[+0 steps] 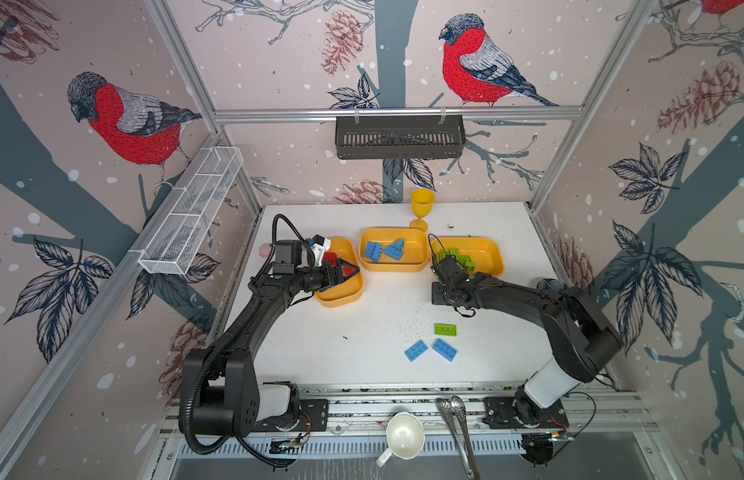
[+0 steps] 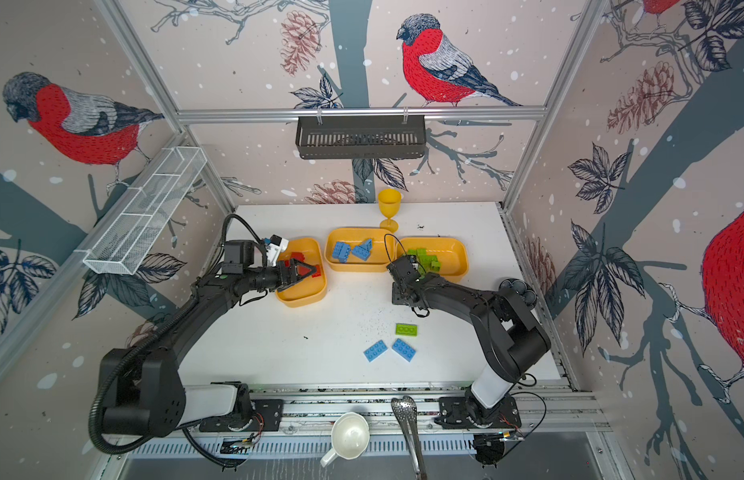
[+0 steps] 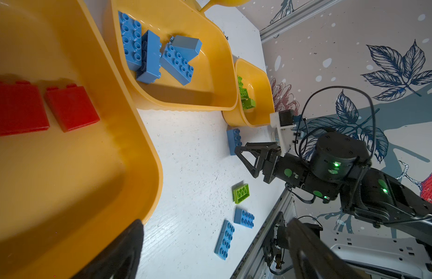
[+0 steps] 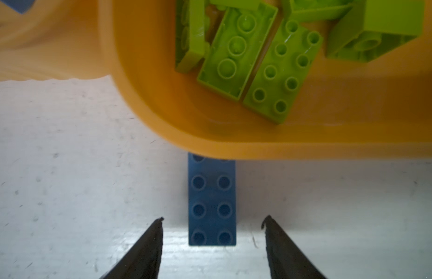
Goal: Sort the legos into containers by color
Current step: 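Lower the right gripper onto the blue brick beside the farthest bin and grasp it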
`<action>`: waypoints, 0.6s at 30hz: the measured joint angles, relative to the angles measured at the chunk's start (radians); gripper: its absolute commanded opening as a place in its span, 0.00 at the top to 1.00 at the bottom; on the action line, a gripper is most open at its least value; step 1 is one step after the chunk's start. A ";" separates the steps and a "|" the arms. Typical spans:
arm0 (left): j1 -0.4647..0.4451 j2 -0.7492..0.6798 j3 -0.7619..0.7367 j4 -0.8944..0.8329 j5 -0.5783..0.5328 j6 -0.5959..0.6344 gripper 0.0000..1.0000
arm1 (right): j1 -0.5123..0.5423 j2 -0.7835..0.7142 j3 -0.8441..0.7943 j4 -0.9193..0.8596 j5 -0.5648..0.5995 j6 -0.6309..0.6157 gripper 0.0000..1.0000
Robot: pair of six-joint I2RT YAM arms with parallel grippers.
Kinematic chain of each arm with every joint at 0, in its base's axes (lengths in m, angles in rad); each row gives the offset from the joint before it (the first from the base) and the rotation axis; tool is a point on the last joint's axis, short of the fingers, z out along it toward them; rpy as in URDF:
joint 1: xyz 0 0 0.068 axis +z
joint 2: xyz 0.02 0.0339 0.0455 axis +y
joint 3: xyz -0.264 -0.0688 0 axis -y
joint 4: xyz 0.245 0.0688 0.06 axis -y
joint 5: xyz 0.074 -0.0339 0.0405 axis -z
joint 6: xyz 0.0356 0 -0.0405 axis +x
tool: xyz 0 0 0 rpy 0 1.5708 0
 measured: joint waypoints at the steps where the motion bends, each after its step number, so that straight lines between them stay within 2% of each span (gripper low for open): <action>1: 0.000 -0.005 -0.002 -0.001 0.000 0.000 0.08 | -0.005 0.009 -0.001 0.009 0.003 -0.014 0.37; 10: 0.000 -0.017 -0.011 -0.008 -0.003 0.000 0.08 | -0.018 0.082 0.012 0.104 -0.001 -0.057 0.47; 18: 0.000 -0.024 -0.011 -0.013 -0.004 0.000 0.08 | -0.019 0.120 0.037 0.135 0.002 -0.090 0.67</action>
